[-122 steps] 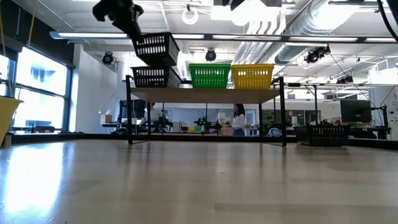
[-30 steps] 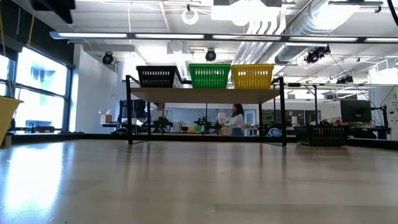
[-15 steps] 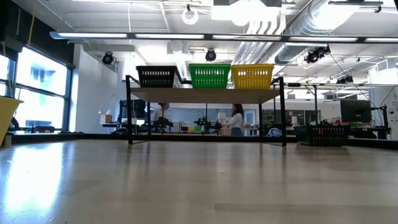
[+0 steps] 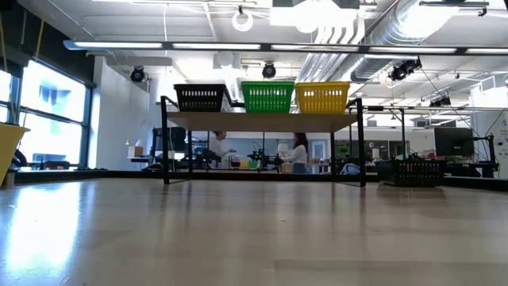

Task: Stack baskets on shelf by color
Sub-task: Stack the yellow bin on top of the other yellow bins on the shelf

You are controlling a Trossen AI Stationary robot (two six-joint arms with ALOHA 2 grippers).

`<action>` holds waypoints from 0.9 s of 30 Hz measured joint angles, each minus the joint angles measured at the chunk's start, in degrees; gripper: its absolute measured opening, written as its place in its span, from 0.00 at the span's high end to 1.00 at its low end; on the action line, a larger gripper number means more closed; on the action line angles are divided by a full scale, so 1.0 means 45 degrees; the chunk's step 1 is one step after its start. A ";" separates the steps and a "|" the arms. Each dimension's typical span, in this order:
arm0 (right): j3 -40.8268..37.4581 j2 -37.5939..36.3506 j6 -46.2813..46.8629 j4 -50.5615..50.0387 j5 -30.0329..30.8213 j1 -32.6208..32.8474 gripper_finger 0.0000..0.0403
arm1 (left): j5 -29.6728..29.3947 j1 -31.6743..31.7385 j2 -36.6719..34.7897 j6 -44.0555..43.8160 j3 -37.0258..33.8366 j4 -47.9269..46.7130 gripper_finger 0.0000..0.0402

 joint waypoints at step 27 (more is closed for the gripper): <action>0.0005 0.0000 -0.1034 -0.0039 -0.0518 0.0155 0.72 | 0.1259 -0.0206 0.3593 -0.2666 -0.0010 0.2807 0.61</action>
